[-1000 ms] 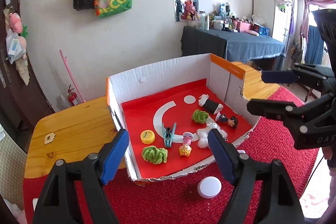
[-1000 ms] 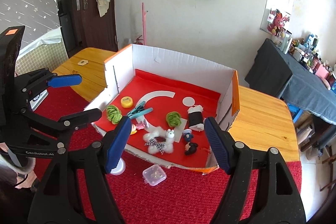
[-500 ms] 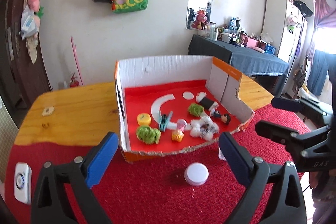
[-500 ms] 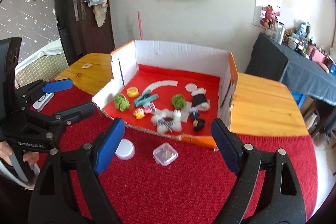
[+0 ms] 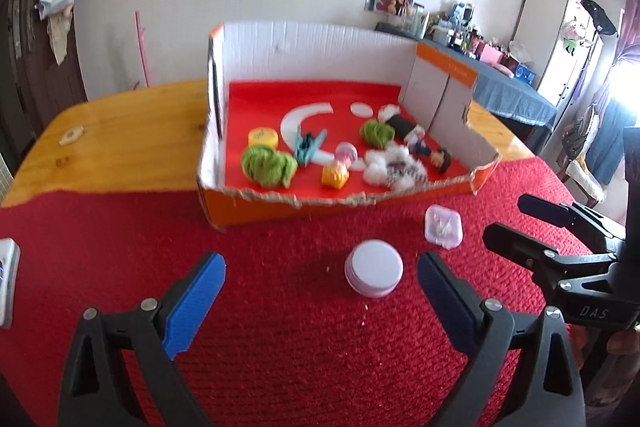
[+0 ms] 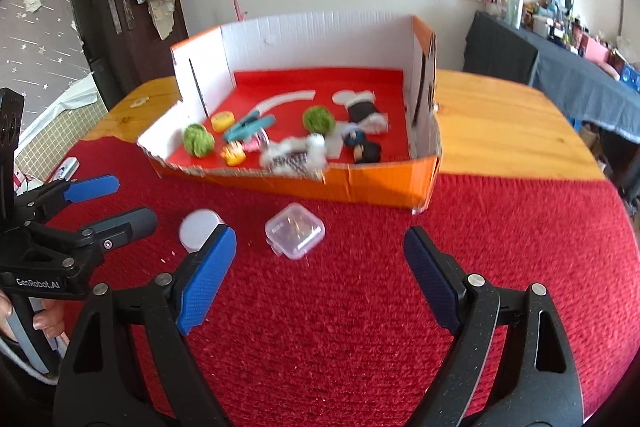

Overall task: Organize objects
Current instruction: 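Lift both grippers out of the box and move toward the containers on the rug, then grasp the white round container with the left gripper while the right gripper grasps the clear coin box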

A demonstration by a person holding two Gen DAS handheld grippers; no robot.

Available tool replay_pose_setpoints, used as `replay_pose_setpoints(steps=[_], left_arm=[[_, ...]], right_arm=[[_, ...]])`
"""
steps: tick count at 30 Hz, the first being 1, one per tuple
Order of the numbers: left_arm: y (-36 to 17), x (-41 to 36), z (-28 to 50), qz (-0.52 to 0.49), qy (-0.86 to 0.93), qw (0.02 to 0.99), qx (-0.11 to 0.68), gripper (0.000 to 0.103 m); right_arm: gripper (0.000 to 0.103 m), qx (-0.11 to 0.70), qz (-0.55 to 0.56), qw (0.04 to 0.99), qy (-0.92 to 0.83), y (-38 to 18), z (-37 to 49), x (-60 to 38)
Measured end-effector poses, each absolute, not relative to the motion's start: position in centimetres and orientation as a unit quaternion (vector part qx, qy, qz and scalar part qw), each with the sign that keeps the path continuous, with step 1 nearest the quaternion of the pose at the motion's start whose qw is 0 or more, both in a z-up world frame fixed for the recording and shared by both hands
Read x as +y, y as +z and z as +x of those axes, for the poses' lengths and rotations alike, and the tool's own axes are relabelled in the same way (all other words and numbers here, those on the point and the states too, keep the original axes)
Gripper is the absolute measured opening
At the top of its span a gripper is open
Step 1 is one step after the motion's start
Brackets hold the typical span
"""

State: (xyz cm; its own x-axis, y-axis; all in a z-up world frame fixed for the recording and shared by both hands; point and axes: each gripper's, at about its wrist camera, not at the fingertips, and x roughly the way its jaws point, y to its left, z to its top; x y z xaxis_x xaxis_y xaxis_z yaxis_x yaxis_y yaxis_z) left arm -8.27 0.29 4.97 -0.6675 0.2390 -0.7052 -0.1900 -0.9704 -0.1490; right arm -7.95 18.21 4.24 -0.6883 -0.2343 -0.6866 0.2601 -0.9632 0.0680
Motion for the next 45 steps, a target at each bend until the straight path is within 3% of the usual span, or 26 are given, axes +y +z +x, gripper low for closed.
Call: replay_pose_setpoints(steps=[17, 34, 41, 45], left_arm=[[2.1, 1.4, -9.7, -0.446, 0.884, 0.139, -0.025, 0.098], [1.8, 2.7, -10.9, -0.433, 0.887, 0.156, 0.044, 0.081], [2.1, 2.9, -11.0, -0.428, 0.885, 0.179, 0.038, 0.062], [2.1, 3.3, -10.8, -0.425, 0.886, 0.183, 0.042, 0.057]], right_arm=[[0.086, 0.034, 0.41, 0.136, -0.901, 2.3, -10.1, 18.3], [0.086, 0.082, 0.43, 0.179, -0.881, 0.8, -12.1, 16.6], [0.073, 0.097, 0.425, 0.191, -0.88, 0.9, -12.2, 15.9], [0.067, 0.109, 0.422, 0.194, -0.879, 0.7, -12.1, 15.4]])
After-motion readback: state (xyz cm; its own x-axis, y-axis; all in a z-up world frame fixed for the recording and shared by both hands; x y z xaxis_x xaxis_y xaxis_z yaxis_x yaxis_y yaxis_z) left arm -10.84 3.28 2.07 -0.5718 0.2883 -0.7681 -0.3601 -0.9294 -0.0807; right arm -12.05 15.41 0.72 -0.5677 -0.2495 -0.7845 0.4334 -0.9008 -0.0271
